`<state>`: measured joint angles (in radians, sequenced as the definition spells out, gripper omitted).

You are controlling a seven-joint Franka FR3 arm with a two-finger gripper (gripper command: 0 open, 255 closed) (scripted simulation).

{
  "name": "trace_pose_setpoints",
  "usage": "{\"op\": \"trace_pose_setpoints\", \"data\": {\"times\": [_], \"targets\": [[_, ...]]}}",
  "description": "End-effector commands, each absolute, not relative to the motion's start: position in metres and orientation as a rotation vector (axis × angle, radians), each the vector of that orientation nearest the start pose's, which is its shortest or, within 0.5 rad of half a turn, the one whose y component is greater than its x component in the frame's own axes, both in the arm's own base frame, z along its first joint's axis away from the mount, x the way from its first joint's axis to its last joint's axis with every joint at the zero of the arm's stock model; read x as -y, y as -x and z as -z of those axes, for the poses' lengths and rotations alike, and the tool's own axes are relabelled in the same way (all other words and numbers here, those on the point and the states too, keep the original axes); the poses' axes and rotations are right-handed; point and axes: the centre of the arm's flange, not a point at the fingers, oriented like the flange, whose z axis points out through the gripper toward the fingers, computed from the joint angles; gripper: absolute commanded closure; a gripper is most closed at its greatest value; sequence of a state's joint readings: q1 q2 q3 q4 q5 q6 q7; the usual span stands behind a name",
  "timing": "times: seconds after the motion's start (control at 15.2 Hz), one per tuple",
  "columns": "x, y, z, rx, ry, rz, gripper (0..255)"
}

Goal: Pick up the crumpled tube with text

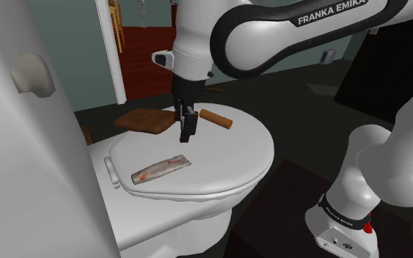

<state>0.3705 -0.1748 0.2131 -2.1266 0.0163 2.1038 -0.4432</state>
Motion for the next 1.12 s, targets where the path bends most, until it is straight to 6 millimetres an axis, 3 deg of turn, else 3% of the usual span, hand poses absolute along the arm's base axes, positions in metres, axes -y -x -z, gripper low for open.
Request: {"op": "trace_pose_setpoints", "data": {"times": [0.0, 0.33, 0.86, 0.99, 1.06], "targets": [[-0.313, -0.425, -0.49, 1.647, 2.675, 0.238, 0], [-0.37, -0.405, -0.472, 1.907, 2.488, 0.241, 0], [-0.371, -0.405, -0.432, 1.911, 2.486, 0.241, 0], [-0.371, -0.405, -0.432, 1.911, 2.486, 0.241, 0], [-0.371, -0.405, -0.431, 1.911, 2.486, 0.241, 255]]}}
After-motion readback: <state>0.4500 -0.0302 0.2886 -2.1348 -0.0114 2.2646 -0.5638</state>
